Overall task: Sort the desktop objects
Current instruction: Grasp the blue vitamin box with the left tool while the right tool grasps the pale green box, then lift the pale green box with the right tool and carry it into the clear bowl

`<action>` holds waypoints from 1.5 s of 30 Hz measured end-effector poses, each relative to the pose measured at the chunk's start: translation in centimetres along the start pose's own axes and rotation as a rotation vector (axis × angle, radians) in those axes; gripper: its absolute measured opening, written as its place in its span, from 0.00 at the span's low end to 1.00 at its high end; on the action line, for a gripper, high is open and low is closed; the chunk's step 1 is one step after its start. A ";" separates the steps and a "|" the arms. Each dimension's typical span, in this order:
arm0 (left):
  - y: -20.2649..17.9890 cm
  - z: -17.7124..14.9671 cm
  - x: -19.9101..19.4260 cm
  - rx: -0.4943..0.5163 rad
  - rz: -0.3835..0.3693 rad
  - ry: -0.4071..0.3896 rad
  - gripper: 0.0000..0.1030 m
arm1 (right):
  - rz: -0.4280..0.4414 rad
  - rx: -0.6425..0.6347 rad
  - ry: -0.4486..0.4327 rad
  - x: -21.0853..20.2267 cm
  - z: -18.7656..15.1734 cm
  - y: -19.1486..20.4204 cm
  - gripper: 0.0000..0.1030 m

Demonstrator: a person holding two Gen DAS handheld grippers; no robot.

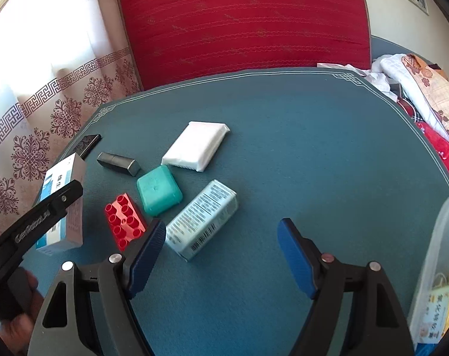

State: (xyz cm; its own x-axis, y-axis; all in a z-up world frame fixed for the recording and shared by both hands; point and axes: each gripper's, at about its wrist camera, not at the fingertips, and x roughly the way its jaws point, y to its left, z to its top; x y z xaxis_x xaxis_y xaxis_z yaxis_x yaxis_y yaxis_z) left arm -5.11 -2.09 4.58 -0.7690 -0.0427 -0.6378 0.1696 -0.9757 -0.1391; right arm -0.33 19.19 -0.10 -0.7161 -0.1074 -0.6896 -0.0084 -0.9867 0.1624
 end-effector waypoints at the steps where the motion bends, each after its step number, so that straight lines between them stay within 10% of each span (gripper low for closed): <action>1: -0.1 -0.1 -0.3 0.000 0.002 0.000 0.70 | 0.000 -0.007 0.001 0.4 0.2 0.4 0.79; 5: 0.1 0.0 -0.3 -0.002 0.013 -0.003 0.70 | -0.014 -0.041 0.009 1.6 0.5 1.5 0.78; 18: -1.6 -0.8 -2.3 0.054 -0.056 -0.030 0.70 | -0.058 -0.073 0.040 2.1 0.2 0.9 0.28; 45: -7.6 -3.7 -5.3 0.270 -0.213 -0.048 0.70 | -0.076 -0.018 0.002 -2.9 -2.8 -1.8 0.27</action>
State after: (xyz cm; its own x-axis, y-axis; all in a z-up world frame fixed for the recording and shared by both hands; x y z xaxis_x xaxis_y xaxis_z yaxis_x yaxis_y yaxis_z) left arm -0.05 6.33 6.24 -0.7988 0.1641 -0.5787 -0.1622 -0.9852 -0.0555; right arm 3.69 20.92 -0.38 -0.7124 -0.0319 -0.7011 -0.0505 -0.9940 0.0966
